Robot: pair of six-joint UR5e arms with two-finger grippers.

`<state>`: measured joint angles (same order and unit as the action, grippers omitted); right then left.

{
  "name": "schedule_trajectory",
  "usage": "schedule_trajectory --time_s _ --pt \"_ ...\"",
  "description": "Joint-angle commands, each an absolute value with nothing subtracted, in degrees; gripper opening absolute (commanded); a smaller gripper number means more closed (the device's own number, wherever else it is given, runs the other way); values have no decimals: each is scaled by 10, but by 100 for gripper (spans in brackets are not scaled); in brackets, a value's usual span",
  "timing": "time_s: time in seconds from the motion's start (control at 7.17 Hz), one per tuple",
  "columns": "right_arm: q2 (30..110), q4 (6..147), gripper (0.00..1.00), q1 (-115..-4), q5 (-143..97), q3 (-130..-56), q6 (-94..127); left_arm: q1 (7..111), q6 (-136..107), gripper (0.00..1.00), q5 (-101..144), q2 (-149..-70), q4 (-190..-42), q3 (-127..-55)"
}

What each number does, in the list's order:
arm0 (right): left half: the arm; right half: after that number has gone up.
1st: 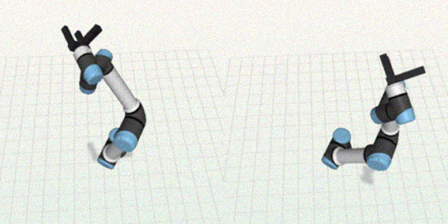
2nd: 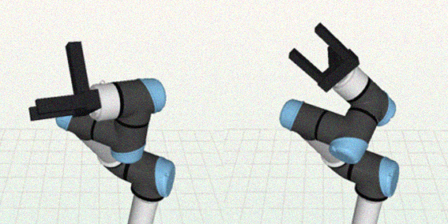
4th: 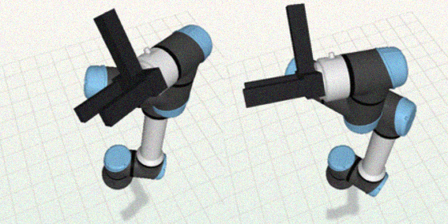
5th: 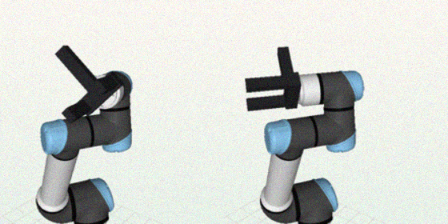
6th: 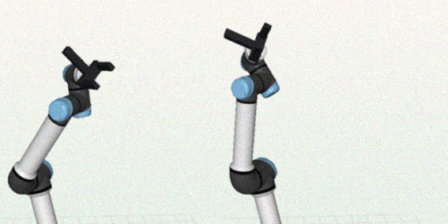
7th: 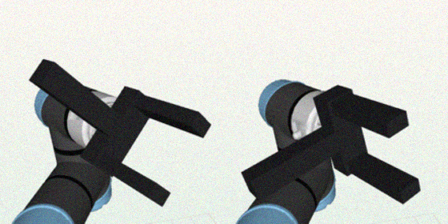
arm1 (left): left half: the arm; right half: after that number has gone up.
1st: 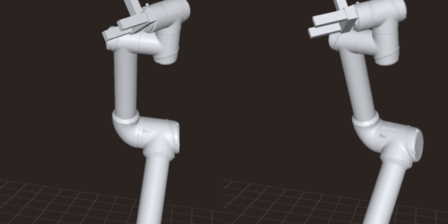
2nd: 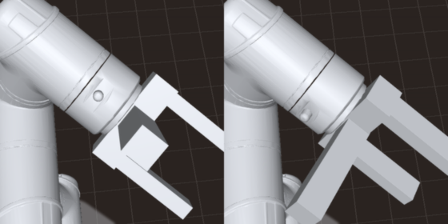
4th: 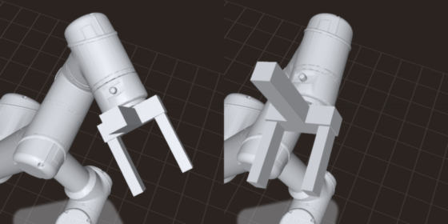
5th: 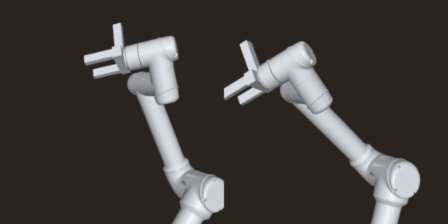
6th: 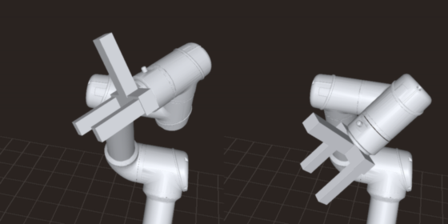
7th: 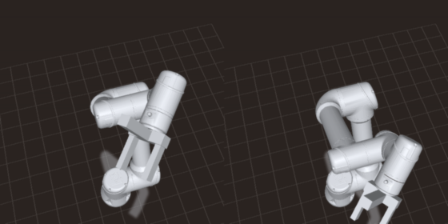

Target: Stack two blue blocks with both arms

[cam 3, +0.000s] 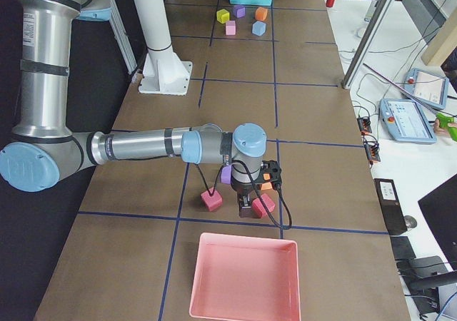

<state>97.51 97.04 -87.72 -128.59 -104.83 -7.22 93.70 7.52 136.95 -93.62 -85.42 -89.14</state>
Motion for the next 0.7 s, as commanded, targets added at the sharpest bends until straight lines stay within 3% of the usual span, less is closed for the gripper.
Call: schedule_trajectory --time_s 0.0,0.56 --pt "975 970 100 -877 -1282 -1049 -64 934 77 100 1370 -938 -855 -901" --pt "975 970 100 -876 -1309 -1049 -65 934 74 100 1367 -911 -855 -941"
